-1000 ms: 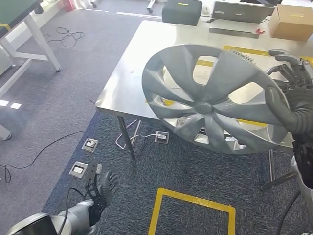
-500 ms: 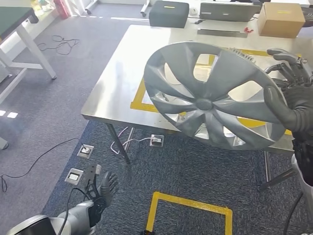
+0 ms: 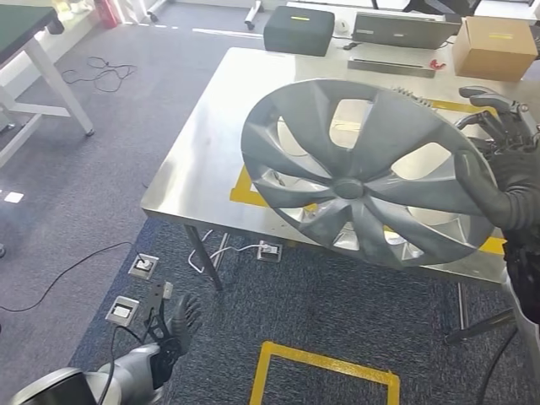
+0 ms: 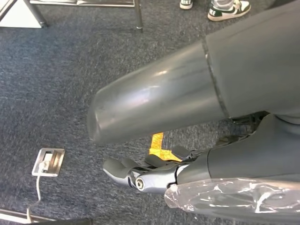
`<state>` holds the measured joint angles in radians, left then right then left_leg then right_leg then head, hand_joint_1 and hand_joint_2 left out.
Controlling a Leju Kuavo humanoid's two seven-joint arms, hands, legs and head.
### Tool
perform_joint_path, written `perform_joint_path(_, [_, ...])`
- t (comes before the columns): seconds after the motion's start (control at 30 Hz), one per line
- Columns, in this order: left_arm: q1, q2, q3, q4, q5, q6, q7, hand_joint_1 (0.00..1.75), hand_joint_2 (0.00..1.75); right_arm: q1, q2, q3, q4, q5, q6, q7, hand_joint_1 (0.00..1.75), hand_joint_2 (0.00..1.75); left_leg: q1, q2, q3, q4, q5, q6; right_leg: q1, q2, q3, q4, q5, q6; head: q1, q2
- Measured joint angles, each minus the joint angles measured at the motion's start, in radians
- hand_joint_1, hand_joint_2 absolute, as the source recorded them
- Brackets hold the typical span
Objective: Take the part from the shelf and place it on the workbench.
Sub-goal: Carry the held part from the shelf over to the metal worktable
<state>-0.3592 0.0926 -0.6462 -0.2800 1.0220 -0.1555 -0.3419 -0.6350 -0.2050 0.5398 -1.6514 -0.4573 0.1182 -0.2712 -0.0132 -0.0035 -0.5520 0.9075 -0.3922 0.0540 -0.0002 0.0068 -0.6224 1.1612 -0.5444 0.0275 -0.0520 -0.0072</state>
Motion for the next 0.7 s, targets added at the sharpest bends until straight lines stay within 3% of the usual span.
perform_joint_path(0.07, [0.003, -0.001, 0.000, 0.000, 0.000, 0.000, 0.000, 0.00, 0.00, 0.005, 0.000, 0.001, 0.000, 0.000, 0.001, -0.001, 1.75, 1.75, 0.002, -0.001, 0.014, 0.000, -0.014, -0.003, -0.007, 0.000, -0.067, 0.089, -0.022, 0.008, 0.001, 0.000])
perform_joint_path(0.1, [0.005, -0.002, 0.000, 0.000, 0.000, 0.000, -0.001, 0.00, 0.00, 0.008, 0.000, 0.001, 0.001, 0.000, 0.001, -0.001, 1.75, 1.75, 0.004, -0.002, 0.023, 0.001, -0.022, -0.006, -0.010, -0.001, -0.080, 0.089, -0.011, 0.009, 0.001, 0.000])
perform_joint_path(0.2, [0.007, -0.004, 0.000, 0.000, -0.001, 0.000, -0.001, 0.00, 0.00, 0.010, 0.000, 0.000, 0.002, 0.003, 0.004, -0.001, 1.75, 1.75, 0.010, -0.006, 0.061, 0.004, -0.053, -0.019, -0.017, -0.001, -0.020, -0.111, 0.127, 0.010, 0.005, 0.000])
perform_joint_path(0.23, [0.006, -0.004, 0.000, 0.000, -0.002, 0.000, -0.001, 0.00, 0.00, 0.010, 0.000, -0.001, 0.002, 0.004, 0.004, -0.002, 1.75, 1.75, 0.011, -0.006, 0.067, 0.005, -0.062, -0.025, -0.016, -0.002, 0.000, -0.178, 0.159, 0.009, 0.008, 0.000])
perform_joint_path(0.27, [0.004, -0.004, 0.000, 0.001, -0.003, 0.000, -0.001, 0.00, 0.00, 0.011, 0.000, -0.002, 0.003, 0.005, 0.005, -0.002, 1.75, 1.75, 0.012, -0.006, 0.065, 0.006, -0.067, -0.031, -0.014, -0.001, 0.010, -0.210, 0.175, 0.005, 0.010, 0.000])
perform_joint_path(0.37, [0.001, -0.005, 0.000, 0.001, -0.007, -0.001, 0.000, 0.00, 0.00, 0.014, 0.001, -0.005, 0.004, 0.010, 0.005, -0.002, 1.75, 1.75, 0.011, -0.005, 0.054, 0.014, -0.070, -0.046, -0.008, 0.002, 0.020, -0.226, 0.171, -0.017, 0.005, 0.000])
perform_joint_path(0.43, [0.001, -0.008, 0.000, 0.001, -0.010, -0.004, 0.001, 0.00, 0.00, 0.016, 0.000, -0.008, 0.003, 0.015, 0.005, 0.001, 1.75, 1.75, 0.012, -0.004, 0.013, 0.085, -0.060, -0.054, -0.010, 0.002, 0.038, -0.233, 0.163, -0.029, 0.000, 0.000])
perform_joint_path(0.5, [0.000, -0.009, 0.000, 0.001, -0.012, -0.006, 0.002, 0.00, 0.00, 0.019, 0.000, -0.010, 0.003, 0.017, 0.003, 0.003, 1.75, 1.75, 0.013, -0.003, -0.091, 0.232, -0.066, -0.061, -0.011, 0.003, 0.057, -0.239, 0.153, -0.038, -0.005, 0.000])
perform_joint_path(0.57, [0.002, -0.010, 0.000, 0.001, -0.013, -0.006, 0.004, 0.00, 0.00, 0.022, 0.000, -0.011, 0.003, 0.017, 0.003, 0.002, 1.75, 1.75, 0.013, -0.003, -0.200, 0.354, -0.116, -0.064, -0.010, 0.004, 0.074, -0.241, 0.137, -0.041, -0.010, 0.000])
perform_joint_path(0.6, [0.003, -0.010, 0.000, 0.001, -0.014, -0.006, 0.005, 0.00, 0.00, 0.023, 0.000, -0.012, 0.002, 0.017, 0.002, 0.003, 1.75, 1.75, 0.013, -0.003, -0.235, 0.377, -0.135, -0.063, -0.010, 0.005, 0.085, -0.241, 0.128, -0.042, -0.013, 0.000])
perform_joint_path(0.63, [0.004, -0.010, 0.000, 0.001, -0.015, -0.006, 0.006, 0.00, 0.00, 0.024, 0.000, -0.013, 0.002, 0.018, 0.002, 0.004, 1.75, 1.75, 0.013, -0.003, -0.250, 0.366, -0.136, -0.061, -0.008, 0.006, 0.099, -0.240, 0.118, -0.042, -0.015, 0.000])
perform_joint_path(0.67, [0.004, -0.010, 0.000, 0.001, -0.015, -0.006, 0.006, 0.00, 0.00, 0.025, 0.000, -0.013, 0.002, 0.018, 0.002, 0.005, 1.75, 1.75, 0.012, -0.003, -0.242, 0.317, -0.107, -0.057, -0.007, 0.007, 0.113, -0.240, 0.109, -0.041, -0.016, 0.000])
perform_joint_path(0.7, [0.003, -0.010, 0.000, 0.001, -0.016, -0.006, 0.007, 0.00, 0.00, 0.025, 0.000, -0.013, 0.002, 0.018, 0.001, 0.006, 1.75, 1.75, 0.010, -0.003, -0.219, 0.242, -0.058, -0.050, -0.007, 0.008, 0.128, -0.240, 0.099, -0.040, -0.017, 0.000])
